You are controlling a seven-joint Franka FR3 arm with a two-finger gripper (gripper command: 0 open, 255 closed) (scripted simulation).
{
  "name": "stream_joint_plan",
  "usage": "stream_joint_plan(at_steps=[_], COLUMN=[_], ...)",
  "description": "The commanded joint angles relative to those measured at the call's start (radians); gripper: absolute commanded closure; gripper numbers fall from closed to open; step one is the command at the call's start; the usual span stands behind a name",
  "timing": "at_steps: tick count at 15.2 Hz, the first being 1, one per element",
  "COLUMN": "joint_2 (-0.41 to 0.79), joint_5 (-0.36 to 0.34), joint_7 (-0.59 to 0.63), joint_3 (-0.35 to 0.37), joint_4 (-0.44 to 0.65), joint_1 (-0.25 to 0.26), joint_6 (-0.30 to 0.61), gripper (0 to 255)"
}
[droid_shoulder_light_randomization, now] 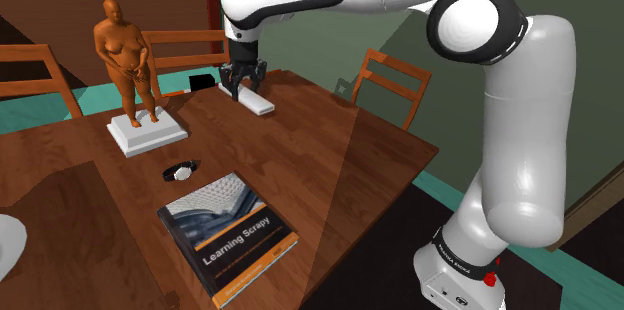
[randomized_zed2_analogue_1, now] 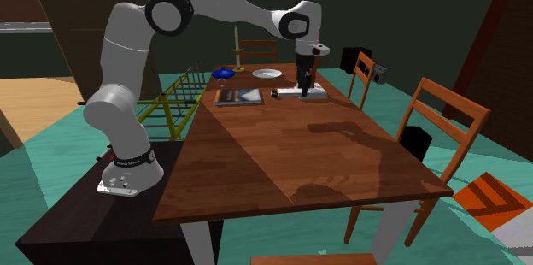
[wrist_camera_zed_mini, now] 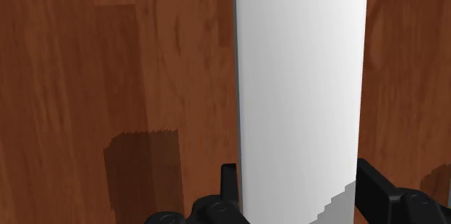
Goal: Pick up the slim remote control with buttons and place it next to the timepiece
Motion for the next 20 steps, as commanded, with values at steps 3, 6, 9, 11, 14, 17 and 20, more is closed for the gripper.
stream_joint_plan(at_steps=[3,6,9,11,14,17,20], joint_2=[0.043,0.088,0.092,0.097,0.105,0.115,0.127], joint_5=[-0.011,-0.019,-0.02,-0.02,-0.021,-0.023,-0.024], joint_7=[0.083,0.141,0.142,0.142,0.143,0.144,0.145], joint_3=[0.021,0.035,0.034,0.034,0.033,0.033,0.032], joint_4=[0.069,0.139,0.105,0.086,0.058,0.034,0.011], joint_1=[0.062,0.108,0.108,0.107,0.107,0.107,0.107], joint_6=[-0.027,-0.053,-0.015,0.009,0.045,0.08,0.114], gripper=[255,255,255,255,255,255,255])
